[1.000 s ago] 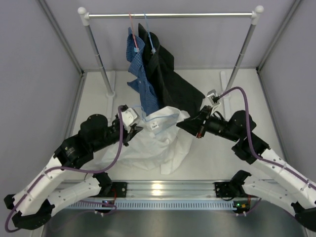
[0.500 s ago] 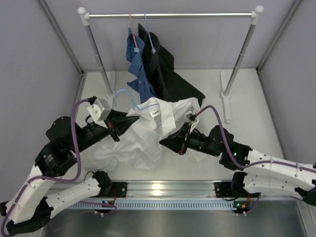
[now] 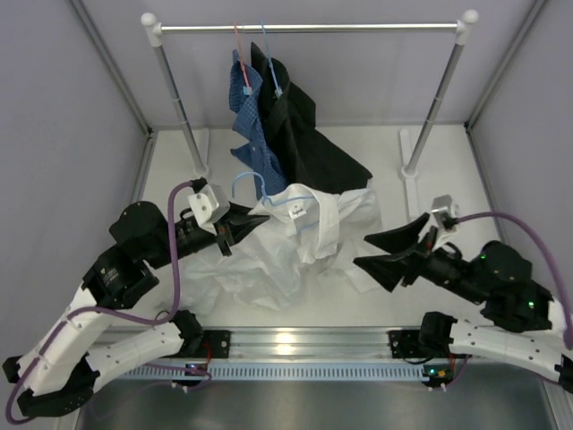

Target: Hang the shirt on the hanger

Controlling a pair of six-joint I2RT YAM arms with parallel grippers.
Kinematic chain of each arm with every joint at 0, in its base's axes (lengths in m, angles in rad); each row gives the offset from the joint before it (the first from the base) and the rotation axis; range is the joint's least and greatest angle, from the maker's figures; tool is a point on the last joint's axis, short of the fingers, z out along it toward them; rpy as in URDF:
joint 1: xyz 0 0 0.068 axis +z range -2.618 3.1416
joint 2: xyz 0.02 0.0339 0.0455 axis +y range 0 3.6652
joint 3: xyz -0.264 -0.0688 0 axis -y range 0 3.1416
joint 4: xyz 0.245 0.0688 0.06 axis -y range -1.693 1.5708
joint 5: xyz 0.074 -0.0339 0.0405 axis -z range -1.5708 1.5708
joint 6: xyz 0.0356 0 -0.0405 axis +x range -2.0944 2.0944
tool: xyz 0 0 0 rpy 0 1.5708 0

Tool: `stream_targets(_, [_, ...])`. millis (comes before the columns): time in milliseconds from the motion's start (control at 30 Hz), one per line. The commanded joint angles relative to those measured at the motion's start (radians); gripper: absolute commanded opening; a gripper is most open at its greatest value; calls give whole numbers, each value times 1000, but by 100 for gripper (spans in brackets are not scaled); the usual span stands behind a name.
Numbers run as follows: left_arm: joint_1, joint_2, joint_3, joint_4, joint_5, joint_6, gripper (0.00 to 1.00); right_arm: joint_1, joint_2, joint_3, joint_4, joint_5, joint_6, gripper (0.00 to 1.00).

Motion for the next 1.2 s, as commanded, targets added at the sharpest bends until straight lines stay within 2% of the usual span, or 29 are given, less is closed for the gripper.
stream_targets(0, [1,12,-13,68,149,39,0,17,-84,88,-216,70,-74,68])
stream_targets(133, [1,96,-2,39,413,41,0,17,5,194,-245,47,-182,72])
stream_targets(200, [1,142,6,39,530,33,0,17,115,280,-247,3,-231,71])
stream_targets(333, [1,211,38,39,674,19,0,17,333,453,-245,-94,-297,68])
stream_targets(433, [0,254,47,39,737,19,0,14,413,519,-235,-172,-321,64])
stream_targets(467, [-2,262,47,41,768,19,0,6,448,542,-225,-183,-317,60])
stream_targets(633, [-22,266,46,39,773,32,0,-44,478,527,-134,-296,-274,52])
stream_targets(700, [-25,256,47,39,764,41,0,-60,467,489,-101,-341,-248,44])
stream_targets(867, [-25,239,43,39,753,53,0,-92,429,406,1,-418,-193,34])
stream_targets(933, [-25,243,44,39,759,53,0,-101,427,381,31,-461,-176,25])
stream_targets(967, [-25,243,49,39,759,53,0,-110,433,380,49,-483,-163,11])
stream_targets(1000, [-25,248,50,39,757,53,0,-110,435,377,58,-490,-159,2])
stream_targets(1067, [-23,247,56,39,727,49,0,-113,430,372,74,-490,-156,0])
stream_targets(1133, [-25,237,58,39,646,36,44,-115,406,368,89,-452,-166,0])
stream_targets(1167, [-25,230,55,41,604,30,62,-118,394,366,88,-386,-173,0])
